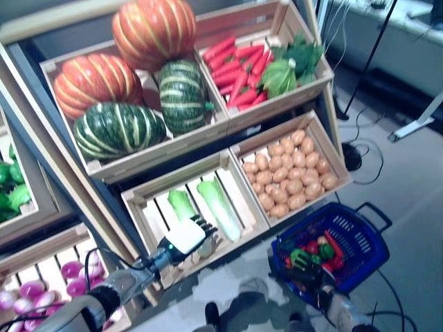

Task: Put vegetables into the basket

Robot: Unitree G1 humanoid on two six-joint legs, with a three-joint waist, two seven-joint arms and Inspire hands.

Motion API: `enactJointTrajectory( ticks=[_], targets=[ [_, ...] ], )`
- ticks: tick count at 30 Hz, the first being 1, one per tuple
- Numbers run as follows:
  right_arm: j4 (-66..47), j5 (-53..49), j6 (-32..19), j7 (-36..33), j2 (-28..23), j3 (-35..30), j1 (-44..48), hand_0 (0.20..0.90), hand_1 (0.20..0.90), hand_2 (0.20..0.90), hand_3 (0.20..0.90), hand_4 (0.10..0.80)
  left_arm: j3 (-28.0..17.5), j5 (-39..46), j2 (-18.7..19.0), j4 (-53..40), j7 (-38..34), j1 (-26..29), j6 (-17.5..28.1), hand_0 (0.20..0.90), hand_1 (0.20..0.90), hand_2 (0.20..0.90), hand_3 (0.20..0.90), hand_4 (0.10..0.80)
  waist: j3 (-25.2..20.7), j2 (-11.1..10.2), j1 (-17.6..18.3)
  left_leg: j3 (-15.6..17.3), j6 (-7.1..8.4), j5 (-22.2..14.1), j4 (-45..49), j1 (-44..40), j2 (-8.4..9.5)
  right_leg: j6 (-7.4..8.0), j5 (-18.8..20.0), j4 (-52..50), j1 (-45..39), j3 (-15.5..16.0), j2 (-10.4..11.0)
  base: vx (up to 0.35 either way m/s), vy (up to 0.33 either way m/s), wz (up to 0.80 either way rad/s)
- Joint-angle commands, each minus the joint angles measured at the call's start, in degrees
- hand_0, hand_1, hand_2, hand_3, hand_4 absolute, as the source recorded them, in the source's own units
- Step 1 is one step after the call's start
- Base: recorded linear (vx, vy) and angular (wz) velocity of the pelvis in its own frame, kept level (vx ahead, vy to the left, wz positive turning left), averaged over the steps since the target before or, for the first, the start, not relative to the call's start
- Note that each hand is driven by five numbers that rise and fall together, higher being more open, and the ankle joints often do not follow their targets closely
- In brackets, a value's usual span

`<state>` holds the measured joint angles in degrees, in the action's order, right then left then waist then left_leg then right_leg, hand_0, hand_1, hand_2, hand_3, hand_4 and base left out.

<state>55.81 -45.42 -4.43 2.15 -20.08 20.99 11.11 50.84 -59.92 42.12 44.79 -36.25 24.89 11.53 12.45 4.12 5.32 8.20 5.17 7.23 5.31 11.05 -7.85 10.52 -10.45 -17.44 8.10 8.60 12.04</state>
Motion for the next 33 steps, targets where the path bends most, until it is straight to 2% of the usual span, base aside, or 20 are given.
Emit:
enactJointTrajectory(
  ticks=[1, 5, 7, 12, 18, 19, 21, 24, 28, 33],
  targets=[
    [-6.62, -2.7, -2.13, 2.32, -1.97, -0.2, 4.33, 0.9, 0.9, 0.9, 0.9, 0.8, -4.74, 1.77, 4.9, -0.47, -4.16, 7.9, -2.97, 0.9, 0.9, 0.9, 0.9, 0.8, 2.2, -2.46, 0.85, 0.48, 1.63, -14.43, 20.08, 5.12, -3.43, -4.86, 1.07, -8.61, 8.47, -2.68, 0.64, -0.132, 0.007, 0.07],
    [-8.27, -5.4, -2.04, 2.76, -3.71, -0.42, 6.9, 0.9, 0.9, 0.9, 0.9, 0.8, -2.53, 0.55, 7.67, 0.89, -5.57, 13.38, -1.84, 0.9, 0.9, 0.9, 0.9, 0.8, 4.19, -3.19, 1.05, 0.12, 1.42, -18.22, 28.41, 11.54, -4.76, -5.1, -2.33, -18.35, 15.02, -3.18, 1.66, -0.161, 0.003, 0.11],
    [-9.71, -8.81, -1.12, 3.31, -5.34, -1.02, 8.62, 0.9, 0.9, 0.9, 0.9, 0.8, -0.99, 1.37, 9.67, 1.46, -5.38, 17.76, -2.05, 0.9, 0.9, 0.9, 0.9, 0.8, 5.27, -3.54, 1.12, -0.42, 1.22, -20.69, 34.06, 16.14, -5.47, -5.04, -4.25, -24.64, 19.95, -3.64, 3.01, -0.175, -0.007, 0.08],
    [-11.33, -11.58, -0.89, 2.05, -8.03, -2.73, 11.86, 0.9, 0.9, 0.9, 0.9, 0.8, 1.17, 1.89, 12.44, 4.09, -3.17, 24.62, -2.9, 0.9, 0.9, 0.9, 0.9, 0.8, 6.87, -3.91, 1.04, -2.81, 1.45, -25.12, 45.22, 25.14, -6.8, -5.13, -7.7, -35.43, 29.15, -4.32, 4.59, -0.121, -0.027, 0.13],
    [-12.59, -13.01, -0.47, 1.81, -10.51, -4.12, 13.41, 0.9, 0.9, 0.9, 0.9, 0.8, 1.35, 0.21, 14.92, 4.26, -3.67, 28.53, -2.5, 0.9, 0.9, 0.9, 0.9, 0.8, 7.64, -3.91, 1.05, -5.02, 1.87, -27.45, 52.94, 32.19, -7.1, -4.99, -9.89, -42.69, 36.12, -5.32, 4.93, -0.074, -0.007, -0.01],
    [-12.93, -13.01, -0.29, 1.93, -10.8, -4.26, 13.23, 0.9, 0.9, 0.9, 0.9, 0.8, 1.43, -0.09, 15.35, 4.29, -4.16, 29.03, -2.27, 0.9, 0.9, 0.9, 0.9, 0.8, 7.73, -3.95, 1.11, -5.46, 2.2, -29.88, 55.38, 32.73, -7.08, -4.51, -11.99, -44.89, 36.62, -5.68, 4.95, 0.0, 0.0, 0.0],
    [-13.51, -13.11, 0.17, 1.64, -11.04, -4.42, 12.99, 0.9, 0.9, 0.9, 0.9, 0.8, 1.37, 0.89, 15.95, 4.16, -4.33, 29.57, -2.42, 0.9, 0.9, 0.9, 0.9, 0.8, 7.69, -4.0, 1.2, -5.69, 2.23, -30.69, 57.17, 33.99, -6.87, -4.45, -12.53, -46.32, 37.76, -5.98, 4.77, 0.024, 0.007, 0.0],
    [-13.7, -13.75, 0.56, 2.65, -11.73, -5.44, 11.6, 0.9, 0.9, 0.9, 0.9, 0.8, 1.0, 2.28, 17.16, 3.17, -0.94, 29.94, -1.19, 0.9, 0.9, 0.9, 0.9, 0.8, 7.58, -3.97, 1.38, -6.28, 2.32, -31.66, 59.88, 36.35, -6.85, -4.3, -13.58, -49.38, 40.07, -6.26, 4.56, 0.0, 0.022, 0.02],
    [-14.5, -14.09, 1.32, 3.32, -13.1, -6.05, 11.45, 0.9, 0.9, 0.9, 0.9, 0.8, 1.54, 3.02, 18.76, 3.82, 5.25, 31.72, -1.98, 0.9, 0.9, 0.9, 0.9, 0.8, 8.1, -4.1, 1.85, -6.99, 2.22, -32.62, 64.06, 40.53, -7.31, -3.98, -14.62, -53.81, 44.07, -6.66, 4.41, 0.005, 0.011, -0.05],
    [-18.39, -16.29, 3.04, 1.42, -15.45, -6.68, 11.77, 0.9, 0.9, 0.9, 0.9, 0.8, 2.98, 2.62, 20.94, 2.56, 6.98, 34.76, -0.78, 0.9, 0.9, 0.9, 0.9, 0.8, 8.64, -4.5, 2.09, -8.3, 2.18, -33.2, 68.96, 46.89, -8.31, -3.89, -15.33, -59.23, 50.31, -7.09, 4.62, 0.0, 0.0, 0.0]
  ],
)
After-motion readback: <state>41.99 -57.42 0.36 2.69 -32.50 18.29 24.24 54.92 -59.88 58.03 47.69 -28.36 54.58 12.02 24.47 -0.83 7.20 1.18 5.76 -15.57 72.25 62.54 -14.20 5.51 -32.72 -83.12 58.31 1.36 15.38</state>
